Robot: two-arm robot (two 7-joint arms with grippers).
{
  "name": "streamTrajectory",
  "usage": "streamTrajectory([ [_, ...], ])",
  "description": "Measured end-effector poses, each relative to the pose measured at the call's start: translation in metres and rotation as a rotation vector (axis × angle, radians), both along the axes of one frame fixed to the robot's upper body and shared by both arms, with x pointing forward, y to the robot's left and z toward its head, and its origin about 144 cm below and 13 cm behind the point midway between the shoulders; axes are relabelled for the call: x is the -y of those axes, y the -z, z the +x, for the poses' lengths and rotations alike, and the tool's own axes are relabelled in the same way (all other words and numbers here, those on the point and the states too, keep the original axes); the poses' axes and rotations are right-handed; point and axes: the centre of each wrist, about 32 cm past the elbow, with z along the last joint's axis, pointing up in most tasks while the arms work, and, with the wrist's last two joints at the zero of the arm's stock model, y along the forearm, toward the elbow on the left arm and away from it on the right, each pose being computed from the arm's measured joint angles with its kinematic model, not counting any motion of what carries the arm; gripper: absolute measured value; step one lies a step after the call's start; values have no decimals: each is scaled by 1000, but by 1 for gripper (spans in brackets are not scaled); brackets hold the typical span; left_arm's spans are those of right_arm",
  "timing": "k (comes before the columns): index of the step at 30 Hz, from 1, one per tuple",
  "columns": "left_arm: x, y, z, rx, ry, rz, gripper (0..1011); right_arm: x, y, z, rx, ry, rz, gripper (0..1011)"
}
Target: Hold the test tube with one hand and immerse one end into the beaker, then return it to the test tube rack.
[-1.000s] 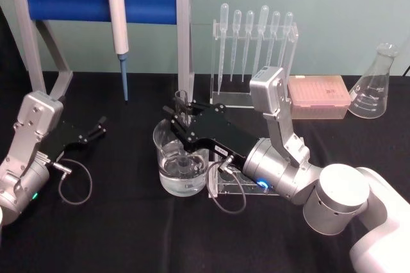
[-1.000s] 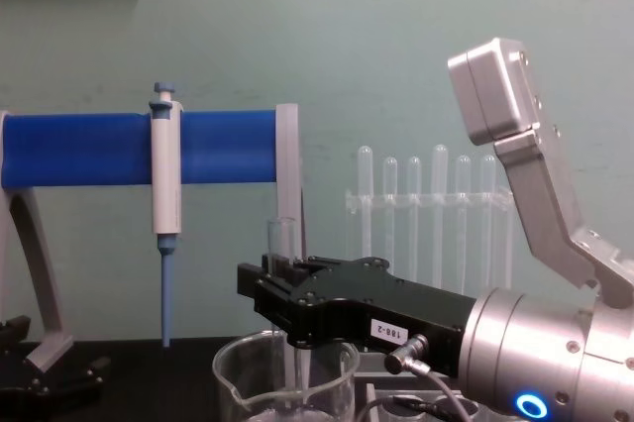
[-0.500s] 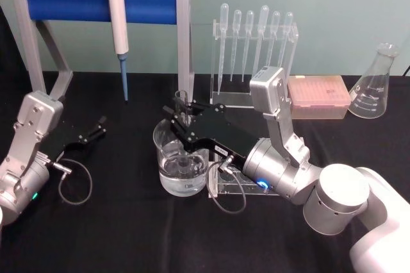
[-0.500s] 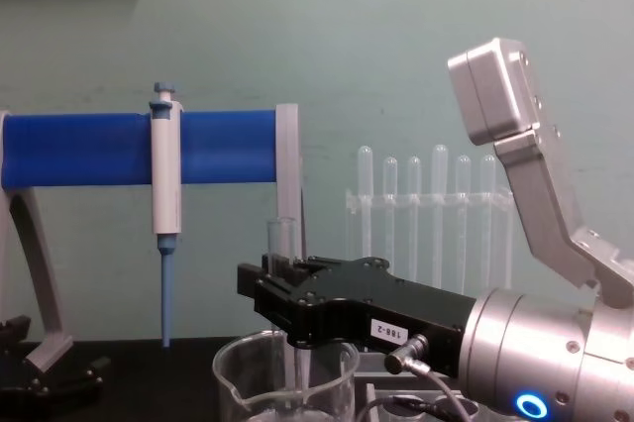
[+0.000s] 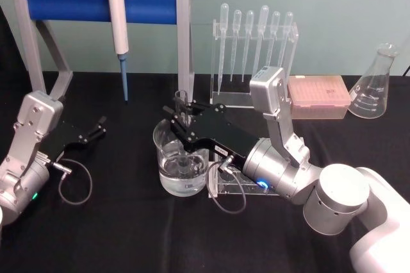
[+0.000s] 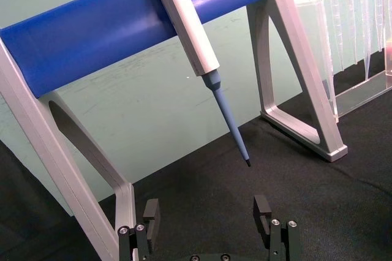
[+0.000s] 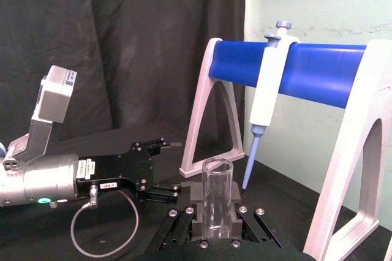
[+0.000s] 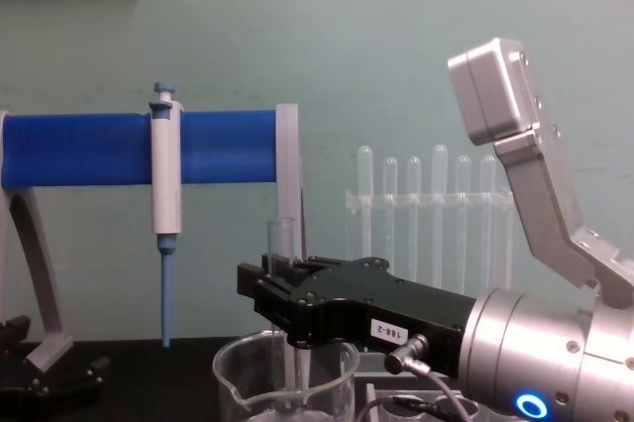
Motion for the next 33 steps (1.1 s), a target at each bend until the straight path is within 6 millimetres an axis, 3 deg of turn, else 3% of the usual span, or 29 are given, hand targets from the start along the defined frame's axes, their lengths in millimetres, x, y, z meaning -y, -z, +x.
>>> streamTrajectory([
  [33, 0, 0, 0, 0, 0, 0, 1000, 0, 0, 0, 0, 0, -1, 224],
])
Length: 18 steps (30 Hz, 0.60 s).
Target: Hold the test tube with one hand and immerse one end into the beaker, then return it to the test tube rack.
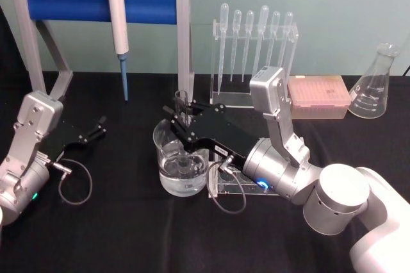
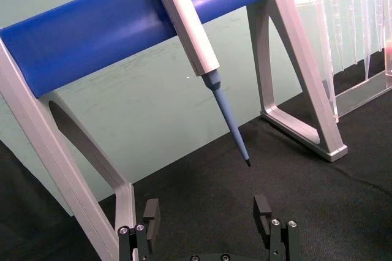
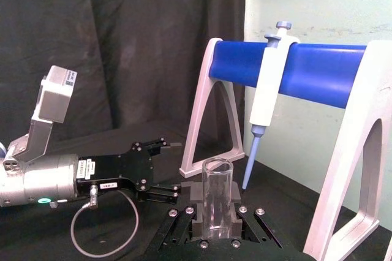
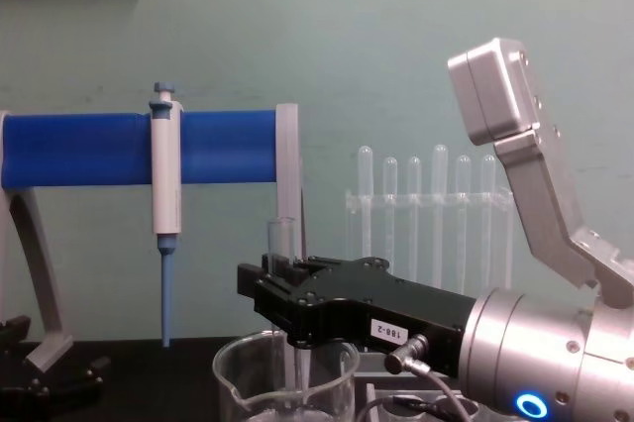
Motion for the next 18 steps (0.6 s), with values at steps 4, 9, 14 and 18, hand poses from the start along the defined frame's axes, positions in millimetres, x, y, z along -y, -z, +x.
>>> streamTrajectory([
  [4, 0, 0, 0, 0, 0, 0, 1000, -1, -6, -1, 6, -1, -5, 224],
  [9, 0, 0, 0, 0, 0, 0, 1000, -1, -23, -2, 28, -10, 0, 224],
  [14, 0, 0, 0, 0, 0, 0, 1000, 2, -51, -4, 71, -20, 27, 224],
  [18, 0, 0, 0, 0, 0, 0, 1000, 6, -76, -7, 109, -25, 62, 224],
])
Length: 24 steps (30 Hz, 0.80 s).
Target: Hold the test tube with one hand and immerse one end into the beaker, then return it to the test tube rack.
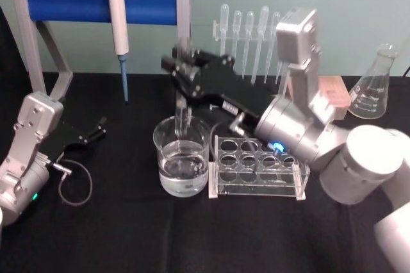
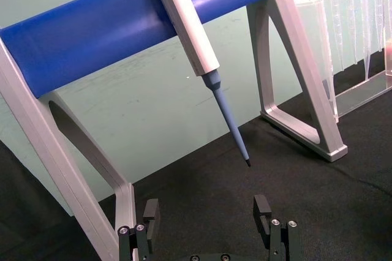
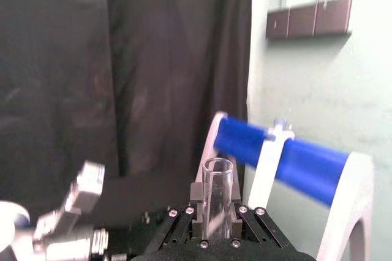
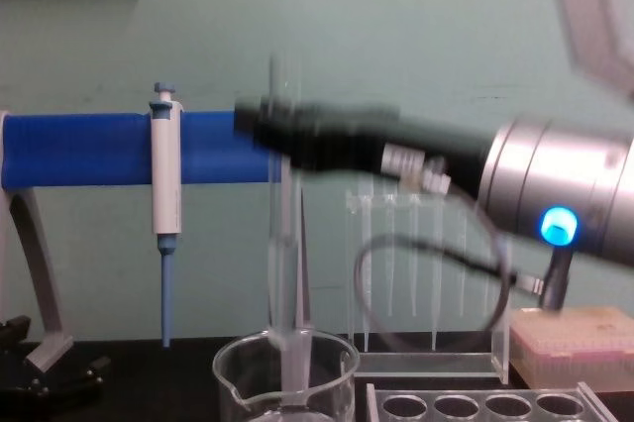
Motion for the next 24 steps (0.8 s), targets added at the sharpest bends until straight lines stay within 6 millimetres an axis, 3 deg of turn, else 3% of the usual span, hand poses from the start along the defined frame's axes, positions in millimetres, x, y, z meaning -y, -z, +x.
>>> streamTrajectory([
  [5, 0, 0, 0, 0, 0, 0, 1000, 12, -29, -8, 40, 12, 31, 224],
  [11, 0, 0, 0, 0, 0, 0, 1000, 33, -40, -24, 40, 60, 14, 224],
  [17, 0, 0, 0, 0, 0, 0, 1000, 61, -27, -46, -3, 141, -41, 224],
  [24, 0, 0, 0, 0, 0, 0, 1000, 73, -6, -53, -29, 197, -85, 224],
])
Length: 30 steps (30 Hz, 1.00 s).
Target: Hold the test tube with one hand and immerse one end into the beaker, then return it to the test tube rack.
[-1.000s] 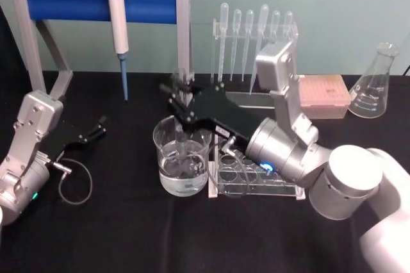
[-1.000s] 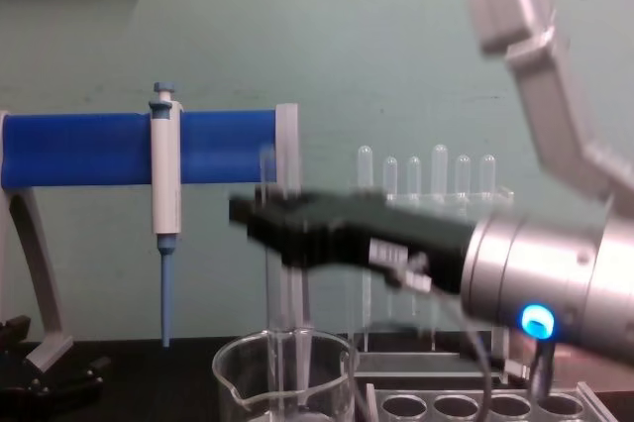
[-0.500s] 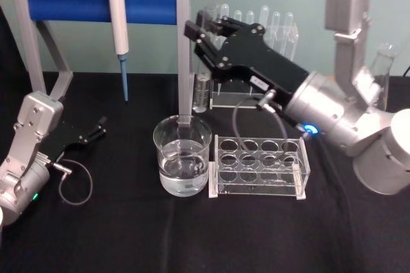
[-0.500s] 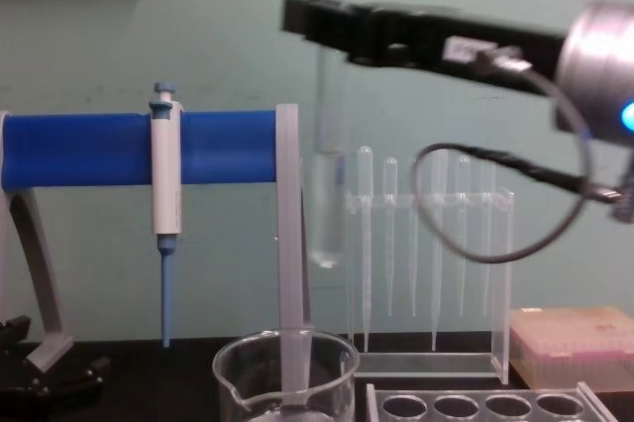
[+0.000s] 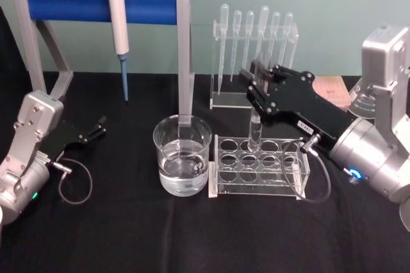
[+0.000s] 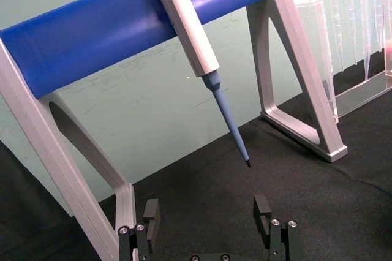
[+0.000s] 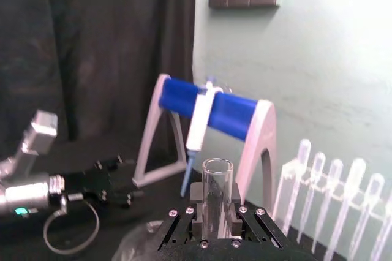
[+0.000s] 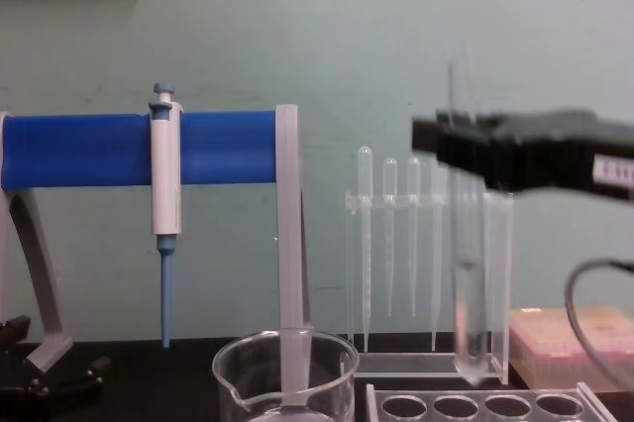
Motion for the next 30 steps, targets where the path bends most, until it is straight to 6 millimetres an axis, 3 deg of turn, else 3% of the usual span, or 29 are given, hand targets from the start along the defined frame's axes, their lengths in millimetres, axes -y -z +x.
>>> streamTrajectory([
  [8, 0, 0, 0, 0, 0, 0, 1000, 2, 23, 4, -21, 31, -23, 224],
  [30, 0, 0, 0, 0, 0, 0, 1000, -12, 52, 27, -59, 30, -23, 224],
])
